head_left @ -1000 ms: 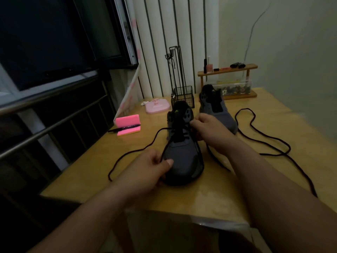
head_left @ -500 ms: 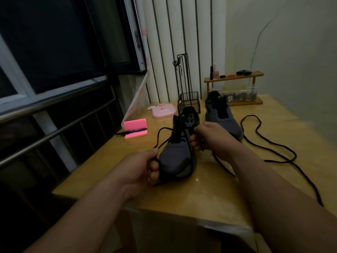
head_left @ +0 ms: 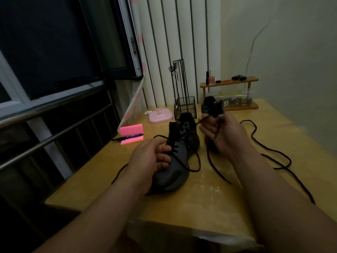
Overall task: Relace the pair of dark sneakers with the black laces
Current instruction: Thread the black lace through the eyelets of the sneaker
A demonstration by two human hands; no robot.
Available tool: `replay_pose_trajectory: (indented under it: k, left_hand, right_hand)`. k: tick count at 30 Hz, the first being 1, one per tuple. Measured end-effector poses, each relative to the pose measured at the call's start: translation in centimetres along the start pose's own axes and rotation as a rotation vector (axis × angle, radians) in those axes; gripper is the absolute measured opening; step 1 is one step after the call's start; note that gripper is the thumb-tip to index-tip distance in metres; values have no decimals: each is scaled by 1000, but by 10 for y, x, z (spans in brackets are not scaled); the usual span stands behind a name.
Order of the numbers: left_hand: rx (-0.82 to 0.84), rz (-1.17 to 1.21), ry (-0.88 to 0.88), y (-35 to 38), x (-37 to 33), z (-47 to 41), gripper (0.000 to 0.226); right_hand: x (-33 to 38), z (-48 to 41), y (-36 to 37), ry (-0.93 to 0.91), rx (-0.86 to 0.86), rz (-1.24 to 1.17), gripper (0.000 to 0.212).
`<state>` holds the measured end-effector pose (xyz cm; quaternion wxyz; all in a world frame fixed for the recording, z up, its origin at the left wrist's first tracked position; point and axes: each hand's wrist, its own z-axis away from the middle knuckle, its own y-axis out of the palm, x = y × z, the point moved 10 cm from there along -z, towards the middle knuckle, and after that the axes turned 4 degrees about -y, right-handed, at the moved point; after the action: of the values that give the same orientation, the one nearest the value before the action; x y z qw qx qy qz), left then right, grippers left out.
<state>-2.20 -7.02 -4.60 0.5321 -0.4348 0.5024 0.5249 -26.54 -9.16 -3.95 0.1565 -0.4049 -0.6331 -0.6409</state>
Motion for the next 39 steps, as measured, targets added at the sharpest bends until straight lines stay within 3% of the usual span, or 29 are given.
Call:
replay_pose_trajectory:
  k: [2,3,6,8,10,12,16,17,18,22,25,28,31,33,36,39]
  left_hand:
    - [-2,-158,74,2,-1,-2,17]
    - [1,-243,110,3,-1,-2,17]
    - [30,-406,215,9,-5,0,23]
    - [56,-445,269,13,-10,-1,28]
    - [69,-510,327,15,-15,-5,33]
    - [71,-575,377,15,-17,-9,38]
    - [91,-587,365,17,-7,-7,54]
    - [75,-616,380,17,-7,-7,60]
    - [55,-652,401,17,-8,-9,64]
    - [-27,-811,471,20,-18,-17,58]
    - [-31,-930,514,27,-23,-21,52]
    - [-23,-994,519,29,-24,-26,49]
    - [-16,-985,514,28,-22,-28,47]
    - [-25,-986,521,27,-21,-28,46]
    - [-23,-894,519,25,-21,-23,39]
    - [-141,-679,495,-4,-20,-22,22]
  right_hand:
    - [9,1,-2,15,17,-157,17]
    - [11,3,-3,20,24,-55,14]
    - [11,11,11,-94,202,985,22]
    - [-23,20,23,-12,470,1346,27]
    - [-34,27,32,17,561,1299,25]
    - [-16,21,36,-53,421,1050,26]
    - [17,10,16,-35,112,109,13]
    - [19,10,11,-24,78,20,13]
    - [21,10,6,-26,59,96,15]
    - [-2,12,14,-31,215,979,23]
    - [-24,23,25,14,401,1227,22]
    - [-15,22,22,9,344,1120,20]
    - [15,13,0,-84,0,776,25]
    - [19,11,-7,-104,-92,646,28]
    - [20,8,-3,-193,-55,872,25]
    - [28,7,4,-365,-43,1074,19]
